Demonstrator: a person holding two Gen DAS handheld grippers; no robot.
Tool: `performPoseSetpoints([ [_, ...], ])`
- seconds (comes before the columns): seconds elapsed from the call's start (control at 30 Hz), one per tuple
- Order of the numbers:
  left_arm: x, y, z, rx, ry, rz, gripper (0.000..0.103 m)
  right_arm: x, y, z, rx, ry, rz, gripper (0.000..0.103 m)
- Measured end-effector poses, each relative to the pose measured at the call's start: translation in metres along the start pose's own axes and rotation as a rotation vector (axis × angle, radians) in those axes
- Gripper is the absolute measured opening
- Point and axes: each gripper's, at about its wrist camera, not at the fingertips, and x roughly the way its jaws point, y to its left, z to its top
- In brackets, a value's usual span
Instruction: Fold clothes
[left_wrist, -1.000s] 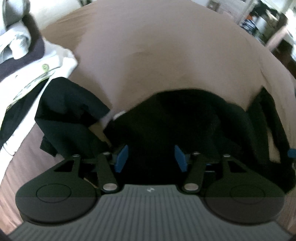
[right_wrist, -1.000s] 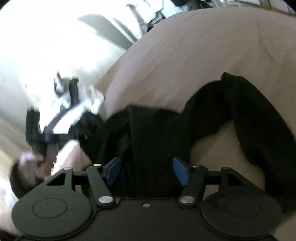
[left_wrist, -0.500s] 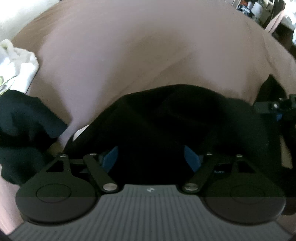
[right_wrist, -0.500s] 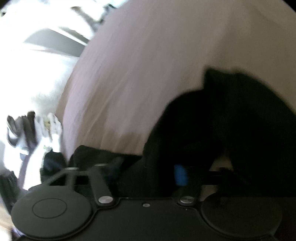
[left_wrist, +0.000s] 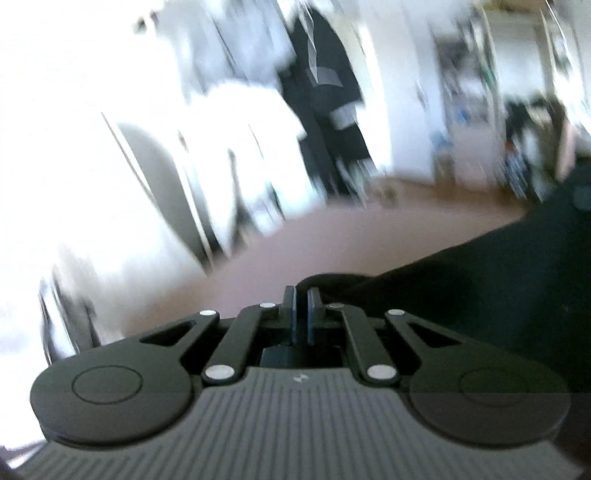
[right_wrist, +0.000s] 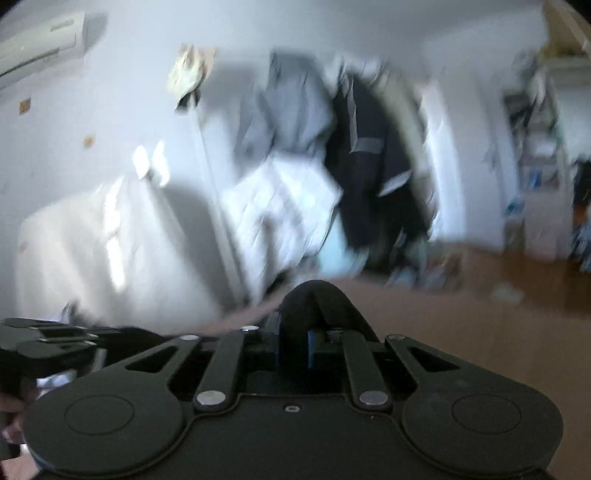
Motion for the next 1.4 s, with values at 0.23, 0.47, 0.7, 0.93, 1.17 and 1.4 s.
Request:
performPoseSetpoints([
  [0.23,0.065,-0.023,-0.039,0.189,0.332,0.015,0.059,0.03,-0.003,-0.039,-0.165,0.361,-0.307,0.057],
  [0.47,0.015,0.003,-0.169,0.171,0.644,-0.134,0.06,-0.072,-0.021,-0.131,0.201,0.506,-0.139,0.062],
  [0.7,-0.006,0.023,-0.177,0.022,0.728,-0.115,0.071,-0.095,-0.009,-0.142,0.389,0.544,-0.078,0.062],
  [0.93,-0.03,0.015,-0.201,0.008,0.774,-0.133,0.071,-0.088,0.004,-0.156,0.414,0.62,-0.07,0.063],
  [1.17,-0.031,0.008,-0.2,0.018,0.747,-0.118,0.071,-0.085,0.007,-0.161,0.426,0.643,-0.102,0.063],
  [1.4,-0.035,0.039,-0.176,-0.109,0.657,-0.106,0.071,-0.091,0.021,-0.157,0.388,0.617,-0.095,0.063],
])
